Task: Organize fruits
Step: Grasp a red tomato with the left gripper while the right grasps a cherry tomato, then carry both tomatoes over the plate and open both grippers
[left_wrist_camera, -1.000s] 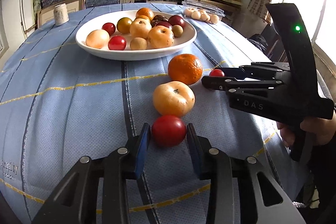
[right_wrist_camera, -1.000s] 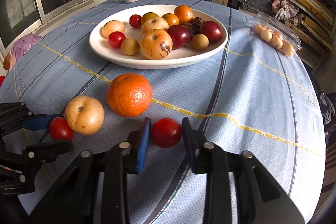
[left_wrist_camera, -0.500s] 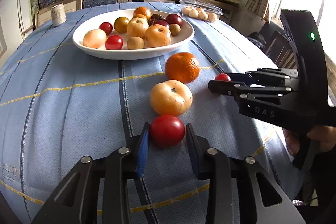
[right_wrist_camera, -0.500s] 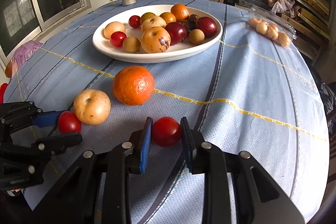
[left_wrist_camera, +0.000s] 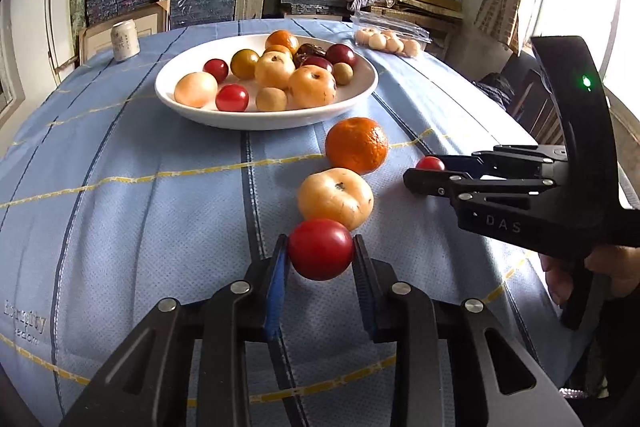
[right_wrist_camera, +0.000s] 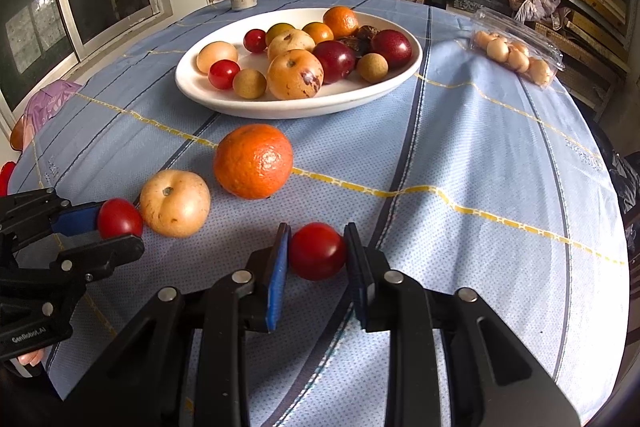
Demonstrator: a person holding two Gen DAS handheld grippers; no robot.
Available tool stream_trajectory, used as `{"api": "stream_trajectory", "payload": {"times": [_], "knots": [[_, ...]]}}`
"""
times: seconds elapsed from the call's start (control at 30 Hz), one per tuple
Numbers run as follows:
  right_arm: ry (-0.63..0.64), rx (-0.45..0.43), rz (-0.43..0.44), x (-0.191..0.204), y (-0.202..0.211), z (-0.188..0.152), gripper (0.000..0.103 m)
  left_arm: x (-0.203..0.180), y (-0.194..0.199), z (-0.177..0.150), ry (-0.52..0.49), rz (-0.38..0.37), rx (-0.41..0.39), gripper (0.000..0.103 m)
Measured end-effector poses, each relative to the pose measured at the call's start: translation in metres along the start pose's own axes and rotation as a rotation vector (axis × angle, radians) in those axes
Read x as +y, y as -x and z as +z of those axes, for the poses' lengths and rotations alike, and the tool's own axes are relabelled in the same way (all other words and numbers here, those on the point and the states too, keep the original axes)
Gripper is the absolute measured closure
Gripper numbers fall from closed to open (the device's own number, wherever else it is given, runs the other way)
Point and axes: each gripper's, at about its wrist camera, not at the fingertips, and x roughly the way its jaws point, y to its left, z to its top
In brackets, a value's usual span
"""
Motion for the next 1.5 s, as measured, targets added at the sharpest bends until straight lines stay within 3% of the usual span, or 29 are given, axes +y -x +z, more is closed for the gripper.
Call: {"api": "stream_trajectory", "payload": {"times": [0.67, 1.03, 1.2, 1.5], "knots": [[-0.048, -0.051, 0.059, 0.007, 0.039, -0.024, 0.076, 0.009, 0.012, 0.001, 0.042, 0.024, -0.036, 0.072], [-0.054, -0.098, 0.092, 0.019, 0.061, -0.020, 0.076, 0.021, 0.032, 0.013, 0.053, 0.037, -0.080, 0.072], [-0.056, -0.118, 0.097, 0.018, 0.064, -0.004, 0.076, 0.031, 0.038, 0.035, 0.052, 0.043, -0.102, 0.072], [-0.007, -0.195, 0.038, 0.006, 0.059, 0.072, 0.076, 0.042, 0.019, 0.106, -0.003, 0.090, -0.133, 0.071]]}}
